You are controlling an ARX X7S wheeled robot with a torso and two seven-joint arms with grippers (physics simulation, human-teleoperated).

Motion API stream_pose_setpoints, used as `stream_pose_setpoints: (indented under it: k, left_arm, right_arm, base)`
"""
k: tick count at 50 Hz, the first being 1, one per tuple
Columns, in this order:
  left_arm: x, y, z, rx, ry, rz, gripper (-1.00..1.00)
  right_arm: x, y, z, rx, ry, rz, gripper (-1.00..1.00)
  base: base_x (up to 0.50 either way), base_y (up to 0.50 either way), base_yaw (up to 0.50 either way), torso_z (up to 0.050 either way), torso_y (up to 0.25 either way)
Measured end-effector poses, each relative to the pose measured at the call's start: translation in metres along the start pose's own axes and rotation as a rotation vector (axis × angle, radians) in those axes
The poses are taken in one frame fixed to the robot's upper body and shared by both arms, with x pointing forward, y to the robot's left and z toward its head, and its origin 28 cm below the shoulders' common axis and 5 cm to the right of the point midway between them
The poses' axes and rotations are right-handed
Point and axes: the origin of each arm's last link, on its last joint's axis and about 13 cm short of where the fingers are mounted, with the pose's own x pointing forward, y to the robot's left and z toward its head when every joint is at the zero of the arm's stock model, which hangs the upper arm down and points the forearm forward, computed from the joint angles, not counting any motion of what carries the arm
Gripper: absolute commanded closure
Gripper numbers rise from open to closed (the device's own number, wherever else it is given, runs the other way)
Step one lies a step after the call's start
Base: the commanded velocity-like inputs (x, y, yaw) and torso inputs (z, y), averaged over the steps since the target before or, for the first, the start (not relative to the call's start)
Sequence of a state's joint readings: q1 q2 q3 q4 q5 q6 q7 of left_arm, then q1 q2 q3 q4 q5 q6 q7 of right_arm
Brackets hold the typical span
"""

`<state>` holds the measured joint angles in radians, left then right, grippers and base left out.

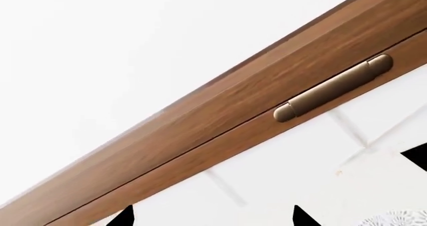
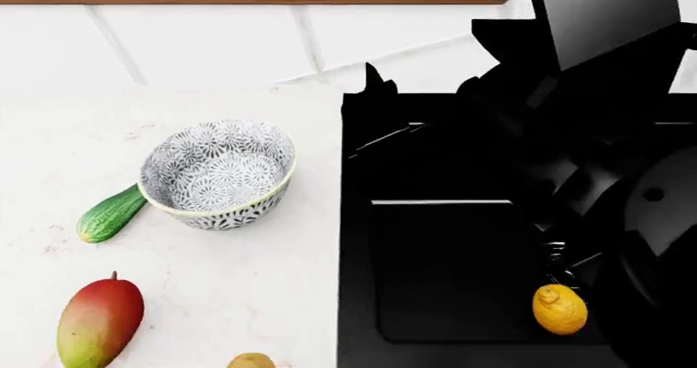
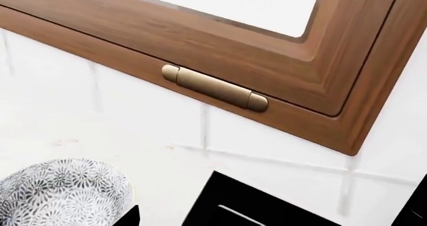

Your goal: There is a mixed pile of frozen fruits and vegetables on the counter. Locate all the frozen vegetables and place the items in a bowl on the counter. Take all the frozen fruits and defrost them in a running sink.

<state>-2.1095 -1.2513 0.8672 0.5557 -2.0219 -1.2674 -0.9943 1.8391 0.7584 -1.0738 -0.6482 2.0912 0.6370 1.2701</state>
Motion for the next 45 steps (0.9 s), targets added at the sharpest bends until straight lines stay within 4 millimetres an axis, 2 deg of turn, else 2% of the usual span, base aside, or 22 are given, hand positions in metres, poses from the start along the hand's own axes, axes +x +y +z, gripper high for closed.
stream_pose_setpoints:
  k: [12,28,45]
  left_arm:
    - [0.0,-0.001,-0.003,-0.01,-0.007,-0.006,-1.0]
    - [-0.001,-0.001,-0.006,-0.012,-0.005,-0.002,-1.0]
    - [0.0,-0.002,-0.007,-0.021,-0.006,-0.001,-1.0]
  right_arm:
    - [-0.004,0.001,0.002,-0.032,-0.03,-0.004,-1.0]
    - [-0.006,0.002,0.0,-0.107,-0.081,0.008,-1.0]
    - [-0.011,0.005,0.005,-0.11,-0.086,-0.009,-1.0]
  base:
    - [-0.44,0.25,0.0,0.0,0.0]
    - [0.0,0.5,0.0,0.0,0.0]
    - [0.02,0.03,0.0,0.0,0.0]
